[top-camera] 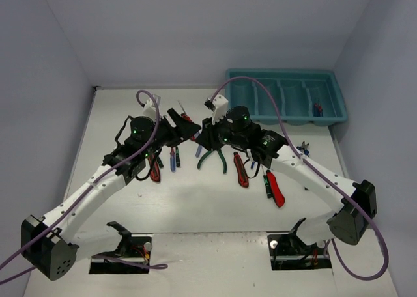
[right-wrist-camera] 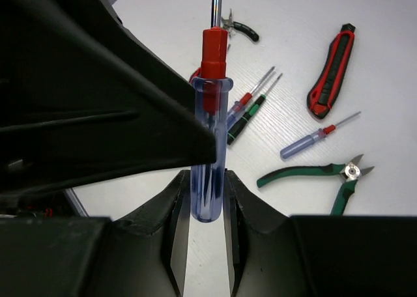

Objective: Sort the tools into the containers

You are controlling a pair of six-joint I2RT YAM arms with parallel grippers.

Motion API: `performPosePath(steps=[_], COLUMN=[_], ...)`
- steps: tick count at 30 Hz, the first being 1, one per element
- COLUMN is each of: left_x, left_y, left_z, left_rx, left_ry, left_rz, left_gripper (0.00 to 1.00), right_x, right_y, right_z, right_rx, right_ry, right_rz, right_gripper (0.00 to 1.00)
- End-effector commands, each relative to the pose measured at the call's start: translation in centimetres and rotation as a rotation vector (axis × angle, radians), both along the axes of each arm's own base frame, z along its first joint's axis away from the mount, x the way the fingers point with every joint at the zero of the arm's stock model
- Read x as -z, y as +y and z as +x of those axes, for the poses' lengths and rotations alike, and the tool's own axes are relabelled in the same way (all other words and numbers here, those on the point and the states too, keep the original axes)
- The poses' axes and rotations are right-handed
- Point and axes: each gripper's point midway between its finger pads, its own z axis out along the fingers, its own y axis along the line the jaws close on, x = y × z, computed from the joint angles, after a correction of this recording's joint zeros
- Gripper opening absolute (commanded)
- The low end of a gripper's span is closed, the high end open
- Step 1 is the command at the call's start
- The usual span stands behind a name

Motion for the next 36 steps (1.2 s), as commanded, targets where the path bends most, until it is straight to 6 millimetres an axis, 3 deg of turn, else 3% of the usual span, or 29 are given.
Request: performPosePath(steps=[1, 7, 10, 16, 18, 20, 23, 29, 30, 34, 36], left_x=[-3.1, -0.6, 1.2, 5.5, 6.9, 7.7, 7.9, 9.3, 9.6, 11.4, 11.8], left_y=[1.6, 7.4, 9.7, 11.5, 11.7, 11.5, 11.2, 11.9, 12.2, 12.6, 12.6], left_z=[-0.1, -0.1, 0.1, 0.2, 0.1, 0.1, -0.2, 0.1, 0.1, 0.3, 0.5], left_rx=[-0.052, -0.159, -0.149, -0.118, -0.103, -0.077, -0.054, -0.066, -0.073, -0.083, -0.081], left_ry=[-0.071, -0.070, -0.038, 0.044, 0.072, 0.090, 0.095, 0.121, 0.129, 0.176, 0.187], left_rz=[0.073, 0.442, 0.588, 0.740, 0.763, 0.768, 0.758, 0.807, 0.819, 0.851, 0.860], left_gripper=[0.77, 0.83, 0.83, 0.83, 0.83, 0.83, 0.83, 0.83, 0.83, 0.83, 0.83], right_x=[-2.6, 0.0, 0.5, 2.4, 1.8, 2.6, 1.7, 5.3, 5.5, 9.5, 10.3], right_y=[-3.9, -11.6, -16.8, -28.9, -33.8, -36.6, -42.1, -48.3, -49.0, -51.3, -51.7], right_z=[3.8, 10.1, 13.5, 19.2, 20.7, 22.0, 23.6, 27.0, 27.6, 29.2, 29.7], right_rx=[0.154, 0.372, 0.511, 0.716, 0.794, 0.809, 0.888, 0.929, 0.935, 0.929, 0.930], right_ry=[-0.092, -0.095, -0.131, -0.219, -0.226, -0.212, -0.223, -0.166, -0.165, -0.109, -0.099], right_rz=[0.048, -0.047, -0.136, -0.478, -0.532, -0.566, -0.619, -0.720, -0.724, -0.770, -0.767], right_gripper=[0.00, 0.00, 0.00, 0.00, 0.00, 0.00, 0.00, 0.00, 0.00, 0.02, 0.06])
